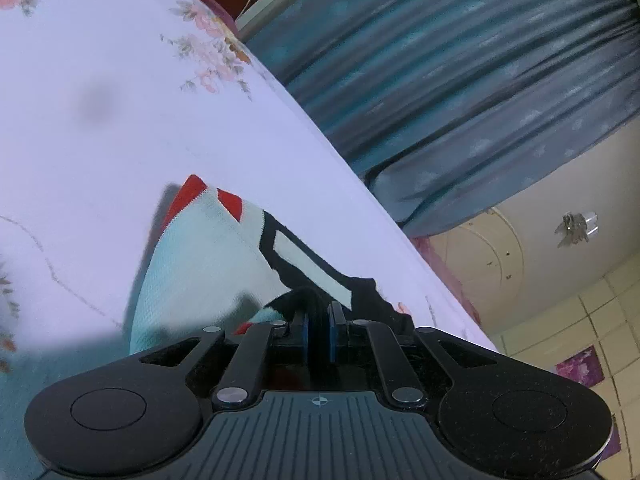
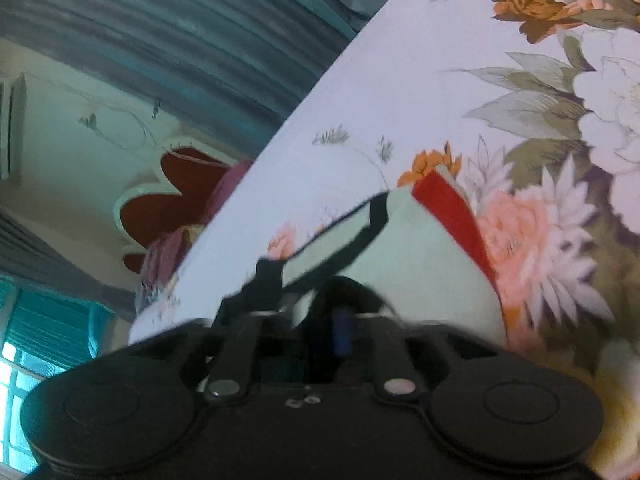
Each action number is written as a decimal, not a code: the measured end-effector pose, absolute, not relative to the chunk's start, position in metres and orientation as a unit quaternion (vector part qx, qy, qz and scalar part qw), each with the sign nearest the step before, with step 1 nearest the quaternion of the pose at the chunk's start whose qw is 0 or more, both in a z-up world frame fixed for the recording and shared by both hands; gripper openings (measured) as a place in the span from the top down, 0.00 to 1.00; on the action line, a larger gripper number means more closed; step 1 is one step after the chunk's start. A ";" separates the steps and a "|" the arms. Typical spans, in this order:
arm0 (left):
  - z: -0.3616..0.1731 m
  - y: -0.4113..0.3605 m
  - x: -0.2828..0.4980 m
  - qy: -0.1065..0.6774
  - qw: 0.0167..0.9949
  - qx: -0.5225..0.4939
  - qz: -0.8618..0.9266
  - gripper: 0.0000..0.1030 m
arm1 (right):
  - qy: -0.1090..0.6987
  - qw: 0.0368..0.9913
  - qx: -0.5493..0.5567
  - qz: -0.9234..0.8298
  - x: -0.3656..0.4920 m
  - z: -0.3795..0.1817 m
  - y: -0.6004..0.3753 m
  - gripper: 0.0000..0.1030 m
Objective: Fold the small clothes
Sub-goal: 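Lay the hem on the collar and open both tools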
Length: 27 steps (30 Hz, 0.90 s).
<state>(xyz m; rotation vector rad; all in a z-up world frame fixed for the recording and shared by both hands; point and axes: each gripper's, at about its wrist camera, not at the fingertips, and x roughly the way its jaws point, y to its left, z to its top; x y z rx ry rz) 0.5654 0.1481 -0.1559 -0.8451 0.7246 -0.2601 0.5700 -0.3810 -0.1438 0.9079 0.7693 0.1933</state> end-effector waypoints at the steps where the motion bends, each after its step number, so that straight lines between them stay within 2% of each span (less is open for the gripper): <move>1: -0.158 0.148 0.568 0.341 0.842 -0.401 -0.121 0.68 | 0.349 0.830 0.427 0.090 0.569 -0.143 -0.382 0.40; 2: -0.158 0.148 0.569 0.336 0.845 -0.400 -0.117 0.52 | 0.334 0.835 0.427 0.096 0.569 -0.143 -0.383 0.40; 3: -0.155 0.148 0.567 0.330 0.851 -0.395 -0.106 0.30 | 0.330 0.836 0.426 0.099 0.570 -0.142 -0.383 0.44; 4: -0.150 0.147 0.566 0.321 0.862 -0.381 -0.093 0.23 | 0.327 0.837 0.425 0.105 0.572 -0.141 -0.384 0.47; 8: -0.137 0.140 0.578 0.330 0.890 -0.301 -0.096 0.23 | 0.313 0.864 0.377 0.115 0.572 -0.127 -0.385 0.52; 11: -0.134 0.126 0.597 0.365 0.902 -0.205 -0.104 0.23 | 0.342 0.882 0.302 0.116 0.578 -0.122 -0.376 0.63; 12: -0.134 0.119 0.604 0.376 0.904 -0.173 -0.107 0.23 | 0.358 0.884 0.277 0.122 0.582 -0.123 -0.371 0.70; 14: -0.134 0.103 0.612 0.395 0.906 -0.109 -0.109 0.30 | 0.380 0.890 0.220 0.123 0.588 -0.124 -0.359 0.70; 16: -0.135 0.086 0.617 0.408 0.906 -0.046 -0.100 0.56 | 0.398 0.896 0.159 0.120 0.593 -0.125 -0.343 0.71; 17: -0.134 0.080 0.617 0.406 0.908 -0.024 -0.101 0.60 | 0.400 0.900 0.124 0.121 0.593 -0.126 -0.334 0.72; 18: -0.134 0.075 0.618 0.402 0.909 -0.010 -0.105 0.71 | 0.399 0.903 0.095 0.126 0.592 -0.125 -0.326 0.82; 19: -0.132 0.073 0.616 0.396 0.912 -0.002 -0.105 0.86 | 0.399 0.904 0.074 0.133 0.590 -0.125 -0.320 0.95; 21: -0.123 0.078 0.609 0.371 0.924 -0.019 -0.096 0.98 | 0.397 0.907 0.027 0.138 0.587 -0.125 -0.308 0.96; 24: -0.111 0.091 0.601 0.323 0.942 -0.045 -0.082 0.98 | 0.355 0.927 -0.006 0.117 0.581 -0.110 -0.302 0.96; 27: -0.109 0.093 0.612 0.324 0.942 -0.041 -0.077 0.97 | 0.318 0.943 0.014 0.094 0.575 -0.099 -0.314 0.96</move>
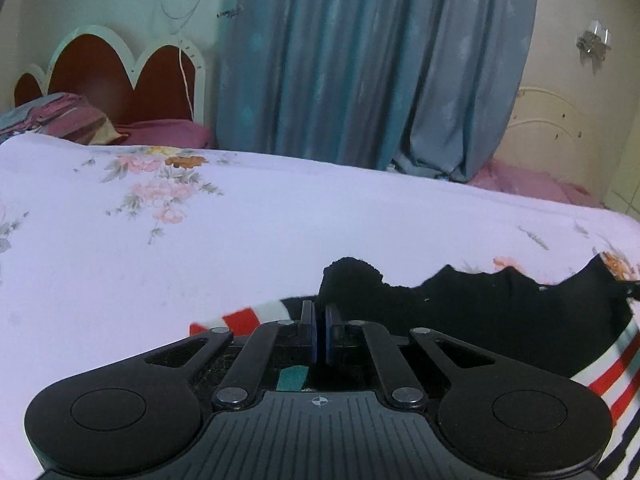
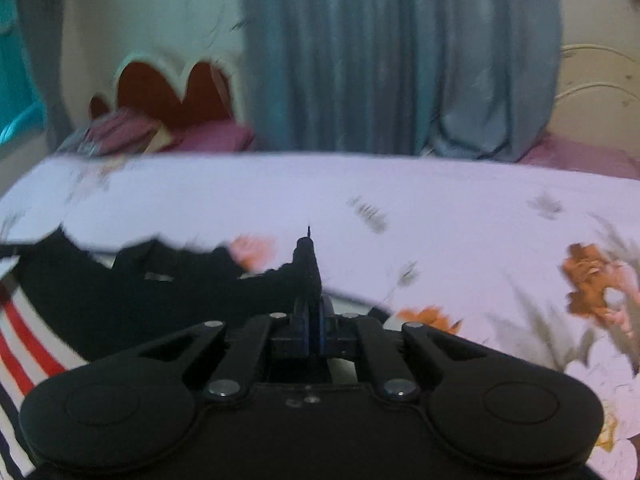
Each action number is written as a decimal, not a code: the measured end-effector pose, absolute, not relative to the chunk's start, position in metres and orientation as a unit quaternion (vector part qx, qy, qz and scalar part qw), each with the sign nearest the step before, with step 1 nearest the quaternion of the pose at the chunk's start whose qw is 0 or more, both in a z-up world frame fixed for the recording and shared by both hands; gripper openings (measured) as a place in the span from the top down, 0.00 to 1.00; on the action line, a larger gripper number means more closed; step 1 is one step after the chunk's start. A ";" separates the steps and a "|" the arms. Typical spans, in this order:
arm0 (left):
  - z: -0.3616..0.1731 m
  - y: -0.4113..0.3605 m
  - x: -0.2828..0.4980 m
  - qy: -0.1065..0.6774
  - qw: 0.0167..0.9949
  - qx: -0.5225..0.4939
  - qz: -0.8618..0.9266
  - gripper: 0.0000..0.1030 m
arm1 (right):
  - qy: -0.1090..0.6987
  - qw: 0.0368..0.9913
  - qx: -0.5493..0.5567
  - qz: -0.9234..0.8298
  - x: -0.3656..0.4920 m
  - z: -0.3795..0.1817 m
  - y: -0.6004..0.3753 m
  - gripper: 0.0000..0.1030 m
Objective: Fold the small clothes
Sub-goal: 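Lay the hem on the collar and open both tools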
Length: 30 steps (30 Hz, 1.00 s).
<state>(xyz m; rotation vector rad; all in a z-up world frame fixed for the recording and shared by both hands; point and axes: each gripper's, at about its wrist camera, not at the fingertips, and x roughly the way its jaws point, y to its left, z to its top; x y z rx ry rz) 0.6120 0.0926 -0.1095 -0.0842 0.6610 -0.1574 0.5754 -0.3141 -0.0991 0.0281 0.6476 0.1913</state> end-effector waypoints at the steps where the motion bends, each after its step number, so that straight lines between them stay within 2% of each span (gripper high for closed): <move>1: -0.115 0.091 0.619 0.336 0.938 -0.038 -0.074 0.98 | 0.319 0.943 0.013 0.090 0.577 -0.101 -0.316 0.96; 3: -0.131 0.085 0.634 0.367 0.927 -0.023 -0.066 0.97 | 0.346 0.935 0.011 0.078 0.587 -0.116 -0.318 0.96; 5: -0.141 0.080 0.637 0.362 0.930 -0.012 -0.057 0.97 | 0.369 0.927 0.019 0.069 0.593 -0.136 -0.320 0.95; 8: -0.138 0.076 0.634 0.359 0.932 0.008 -0.057 0.97 | 0.366 0.928 0.017 0.068 0.590 -0.135 -0.321 0.95; 9: -0.136 0.075 0.632 0.360 0.931 0.008 -0.056 0.91 | 0.368 0.927 0.014 0.067 0.589 -0.134 -0.321 0.89; 10: -0.130 0.077 0.632 0.363 0.930 0.002 -0.048 0.72 | 0.367 0.928 0.012 0.061 0.588 -0.130 -0.318 0.74; 11: -0.123 0.077 0.627 0.361 0.932 -0.004 -0.038 0.60 | 0.357 0.933 0.009 0.051 0.585 -0.125 -0.316 0.70; 12: -0.111 0.073 0.616 0.339 0.940 -0.011 -0.041 0.35 | 0.335 0.940 0.005 0.056 0.576 -0.115 -0.312 0.70; 13: -0.102 0.066 0.602 0.311 0.949 -0.018 -0.055 0.20 | 0.324 0.943 0.007 0.073 0.573 -0.111 -0.305 0.71; 15: -0.095 0.039 0.586 0.302 0.947 -0.023 -0.109 0.19 | 0.331 0.936 -0.003 0.119 0.571 -0.108 -0.280 0.71; 20: -0.123 -0.024 0.592 0.355 0.917 0.019 -0.184 0.19 | 0.364 0.907 -0.060 0.204 0.577 -0.133 -0.205 0.73; 23: -0.134 0.002 0.596 0.357 0.920 0.033 -0.160 0.19 | 0.364 0.906 -0.071 0.203 0.581 -0.137 -0.213 0.75; 26: -0.137 0.053 0.586 0.342 0.932 0.048 -0.106 0.19 | 0.360 0.924 -0.077 0.106 0.582 -0.134 -0.266 0.77; 27: -0.139 0.063 0.583 0.341 0.933 0.038 -0.108 0.19 | 0.361 0.926 -0.058 0.096 0.581 -0.135 -0.288 0.85; 28: -0.138 0.066 0.582 0.338 0.934 0.034 -0.109 0.19 | 0.364 0.925 -0.044 0.100 0.580 -0.134 -0.299 0.86; 30: -0.138 0.055 0.581 0.336 0.934 0.066 -0.098 0.18 | 0.367 0.922 -0.071 0.101 0.580 -0.131 -0.291 0.82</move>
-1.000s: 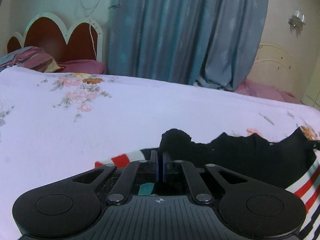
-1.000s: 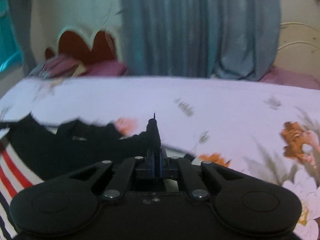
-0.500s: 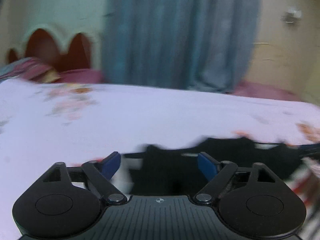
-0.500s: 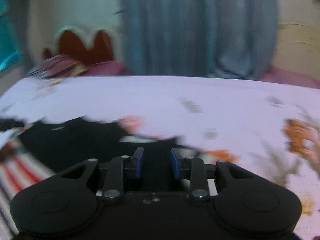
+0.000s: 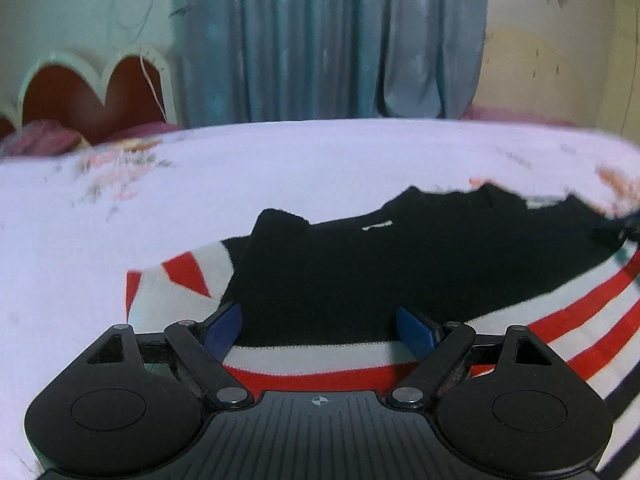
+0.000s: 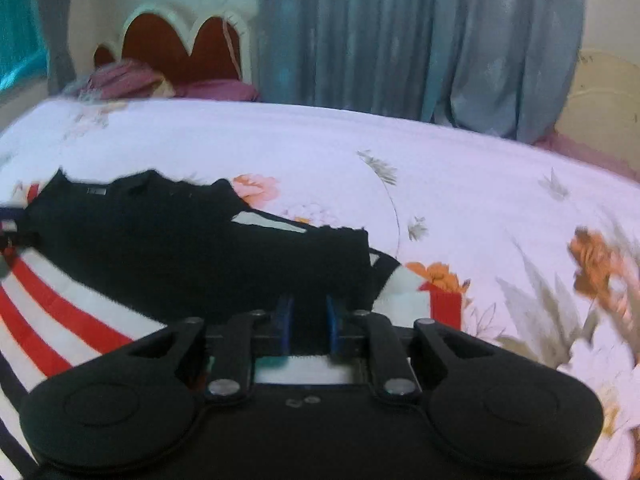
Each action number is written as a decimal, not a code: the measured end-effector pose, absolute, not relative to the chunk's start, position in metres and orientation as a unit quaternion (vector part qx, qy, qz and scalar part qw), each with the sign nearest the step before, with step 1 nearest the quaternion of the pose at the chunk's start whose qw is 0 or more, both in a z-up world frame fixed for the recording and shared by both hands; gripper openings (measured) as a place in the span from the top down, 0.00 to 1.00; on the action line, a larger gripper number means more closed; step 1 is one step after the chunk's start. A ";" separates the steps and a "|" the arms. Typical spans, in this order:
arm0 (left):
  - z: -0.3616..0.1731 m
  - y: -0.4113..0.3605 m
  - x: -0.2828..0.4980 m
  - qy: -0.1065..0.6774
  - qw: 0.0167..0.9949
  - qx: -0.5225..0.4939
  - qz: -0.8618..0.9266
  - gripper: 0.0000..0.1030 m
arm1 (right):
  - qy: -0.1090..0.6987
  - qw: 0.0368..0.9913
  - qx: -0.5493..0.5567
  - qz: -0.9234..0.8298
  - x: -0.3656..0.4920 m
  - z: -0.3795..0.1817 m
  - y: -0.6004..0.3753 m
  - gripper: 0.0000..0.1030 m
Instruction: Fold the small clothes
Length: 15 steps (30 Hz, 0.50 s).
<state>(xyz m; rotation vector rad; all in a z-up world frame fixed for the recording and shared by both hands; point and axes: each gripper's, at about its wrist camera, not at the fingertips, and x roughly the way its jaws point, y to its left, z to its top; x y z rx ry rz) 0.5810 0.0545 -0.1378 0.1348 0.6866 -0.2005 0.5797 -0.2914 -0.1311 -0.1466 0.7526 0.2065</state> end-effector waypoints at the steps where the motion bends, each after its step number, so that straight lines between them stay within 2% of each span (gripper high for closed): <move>1: -0.135 0.048 0.580 0.335 0.935 0.074 -0.090 0.18 | 0.366 0.922 -0.081 0.098 0.580 -0.131 -0.284 0.78; 4: -0.113 0.031 0.556 0.311 0.943 0.034 -0.113 0.18 | 0.342 0.931 -0.068 0.105 0.564 -0.117 -0.266 0.64; 8: -0.113 -0.007 0.535 0.317 0.934 0.008 -0.167 0.18 | 0.344 0.918 -0.071 0.187 0.533 -0.119 -0.221 0.68; 11: -0.135 -0.023 0.527 0.342 0.925 0.023 -0.167 0.18 | 0.348 0.912 -0.091 0.196 0.521 -0.135 -0.198 0.64; 15: -0.132 -0.003 0.506 0.328 0.930 0.046 -0.161 0.18 | 0.352 0.913 -0.094 0.182 0.516 -0.129 -0.214 0.65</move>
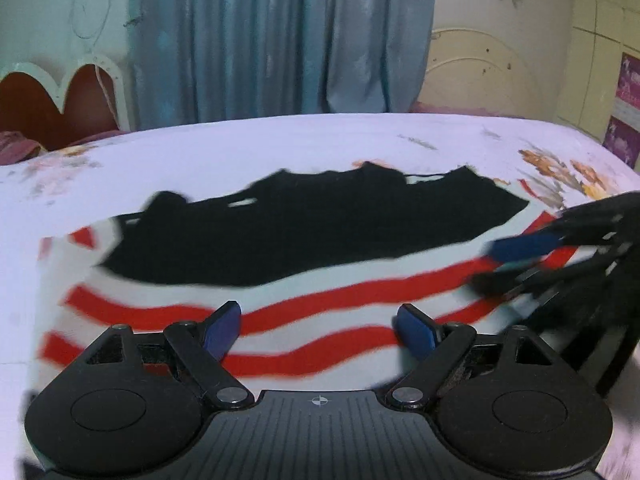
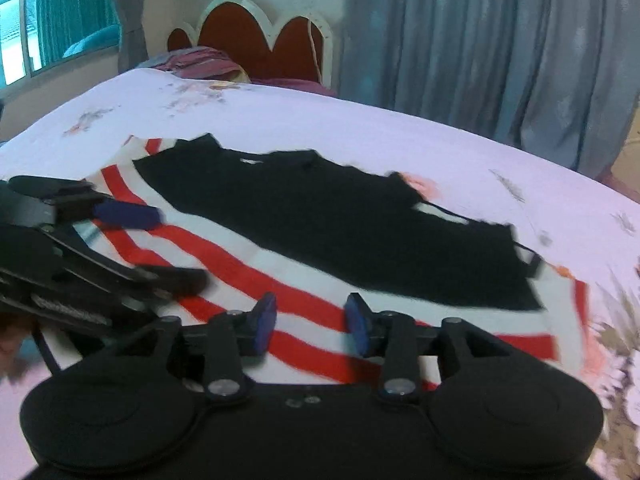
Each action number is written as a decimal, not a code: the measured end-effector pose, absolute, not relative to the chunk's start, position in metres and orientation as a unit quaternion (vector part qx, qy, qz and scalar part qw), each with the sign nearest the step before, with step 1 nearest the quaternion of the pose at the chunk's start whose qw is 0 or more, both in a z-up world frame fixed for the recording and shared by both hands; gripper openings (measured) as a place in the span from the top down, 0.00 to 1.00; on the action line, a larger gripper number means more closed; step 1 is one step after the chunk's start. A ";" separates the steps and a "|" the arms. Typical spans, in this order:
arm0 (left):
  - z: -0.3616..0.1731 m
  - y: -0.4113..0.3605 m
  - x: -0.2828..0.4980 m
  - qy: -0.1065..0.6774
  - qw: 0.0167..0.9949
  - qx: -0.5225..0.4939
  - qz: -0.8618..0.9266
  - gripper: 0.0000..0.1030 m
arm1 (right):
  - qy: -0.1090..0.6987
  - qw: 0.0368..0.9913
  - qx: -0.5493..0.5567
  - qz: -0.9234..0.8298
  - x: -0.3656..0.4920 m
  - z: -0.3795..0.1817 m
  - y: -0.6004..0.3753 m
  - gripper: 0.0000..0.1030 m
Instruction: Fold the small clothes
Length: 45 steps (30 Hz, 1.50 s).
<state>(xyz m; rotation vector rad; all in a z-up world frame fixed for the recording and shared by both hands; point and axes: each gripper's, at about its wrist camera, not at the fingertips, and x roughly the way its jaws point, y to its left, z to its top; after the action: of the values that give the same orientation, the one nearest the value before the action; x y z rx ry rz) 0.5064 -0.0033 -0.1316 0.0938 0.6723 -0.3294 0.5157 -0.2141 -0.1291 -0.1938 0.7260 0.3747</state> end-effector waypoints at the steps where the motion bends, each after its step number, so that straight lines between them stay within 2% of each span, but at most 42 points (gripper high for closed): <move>1: -0.130 0.012 0.500 0.328 0.932 0.043 -0.149 0.18 | 0.353 0.915 -0.097 0.168 0.511 -0.128 -0.223 0.65; 3: -0.129 0.050 0.490 0.337 0.934 0.030 -0.112 0.18 | 0.365 0.918 -0.093 0.122 0.498 -0.125 -0.262 0.63; 4: -0.130 0.070 0.482 0.337 0.936 0.016 -0.100 0.18 | 0.372 0.919 -0.082 0.101 0.488 -0.125 -0.280 0.66; 6: -0.127 0.087 0.479 0.342 0.934 -0.008 -0.107 0.18 | 0.372 0.922 -0.069 0.087 0.472 -0.126 -0.306 0.66; 9: -0.115 0.064 0.475 0.335 0.936 0.004 -0.103 0.18 | 0.364 0.924 -0.096 0.066 0.468 -0.117 -0.285 0.72; 12: -0.106 0.029 0.462 0.321 0.936 -0.011 -0.143 0.18 | 0.331 0.937 -0.049 0.098 0.461 -0.096 -0.252 0.70; 16: -0.119 -0.010 0.456 0.339 0.926 -0.002 -0.165 0.18 | 0.366 0.917 -0.061 0.149 0.457 -0.117 -0.194 0.70; 20: -0.133 -0.011 0.444 0.349 0.924 0.002 -0.157 0.18 | 0.380 0.912 -0.082 0.133 0.439 -0.134 -0.183 0.71; 23: -0.131 -0.003 0.432 0.348 0.923 0.021 -0.160 0.18 | 0.378 0.909 -0.111 0.137 0.423 -0.133 -0.181 0.71; 28: -0.124 0.040 0.438 0.346 0.929 0.046 -0.125 0.18 | 0.384 0.916 -0.094 0.072 0.427 -0.122 -0.222 0.72; 32: -0.128 0.087 0.433 0.358 0.927 0.015 -0.109 0.18 | 0.411 0.905 -0.103 0.027 0.412 -0.134 -0.276 0.73; 35: -0.126 0.091 0.430 0.362 0.926 0.011 -0.104 0.18 | 0.413 0.903 -0.114 0.035 0.401 -0.133 -0.283 0.74; 37: -0.118 0.084 0.429 0.353 0.931 0.006 -0.097 0.18 | 0.412 0.905 -0.100 0.026 0.404 -0.124 -0.279 0.86; 38: -0.116 0.083 0.429 0.349 0.932 0.003 -0.097 0.18 | 0.403 0.911 -0.088 0.020 0.405 -0.118 -0.279 0.88; 40: -0.123 0.082 0.433 0.361 0.929 0.003 -0.085 0.18 | 0.390 0.918 -0.075 0.016 0.407 -0.112 -0.280 0.90; 42: -0.133 0.084 0.434 0.373 0.924 0.001 -0.083 0.18 | 0.430 0.899 -0.082 0.004 0.415 -0.129 -0.284 0.92; 45: -0.135 0.080 0.431 0.372 0.924 0.024 -0.082 0.18 | 0.421 0.903 -0.089 0.010 0.411 -0.136 -0.286 0.92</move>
<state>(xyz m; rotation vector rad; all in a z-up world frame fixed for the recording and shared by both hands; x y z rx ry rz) 0.4312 0.0804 -0.1347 0.0487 0.7639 -0.1684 0.4108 -0.2860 -0.1363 -0.1831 0.8707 0.0213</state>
